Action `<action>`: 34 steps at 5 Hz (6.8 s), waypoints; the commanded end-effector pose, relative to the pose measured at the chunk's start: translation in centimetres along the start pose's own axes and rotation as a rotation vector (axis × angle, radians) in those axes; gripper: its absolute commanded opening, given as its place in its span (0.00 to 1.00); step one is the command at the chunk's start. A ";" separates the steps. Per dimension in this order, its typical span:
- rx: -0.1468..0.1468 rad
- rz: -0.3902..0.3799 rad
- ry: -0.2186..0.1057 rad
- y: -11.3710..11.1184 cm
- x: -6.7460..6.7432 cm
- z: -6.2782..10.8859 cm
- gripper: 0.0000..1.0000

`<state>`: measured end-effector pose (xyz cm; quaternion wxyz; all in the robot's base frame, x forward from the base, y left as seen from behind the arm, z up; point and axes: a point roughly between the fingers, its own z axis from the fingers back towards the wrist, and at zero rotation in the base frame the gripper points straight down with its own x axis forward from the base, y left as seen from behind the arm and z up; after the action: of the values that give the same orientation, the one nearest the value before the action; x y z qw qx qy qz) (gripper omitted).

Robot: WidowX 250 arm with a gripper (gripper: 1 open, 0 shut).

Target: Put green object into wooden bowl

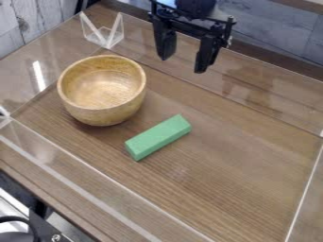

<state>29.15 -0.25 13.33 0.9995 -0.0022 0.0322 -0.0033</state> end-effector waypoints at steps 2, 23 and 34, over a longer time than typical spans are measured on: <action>-0.008 -0.051 0.009 0.1 -4.1 -2.5 1.00; -0.136 -0.213 -0.154 1.0 -1.4 -7.0 0.00; -0.160 0.005 -0.100 -1.4 -5.2 -5.0 0.00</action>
<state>22.59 -1.62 7.03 0.9963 -0.0838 0.0175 0.0031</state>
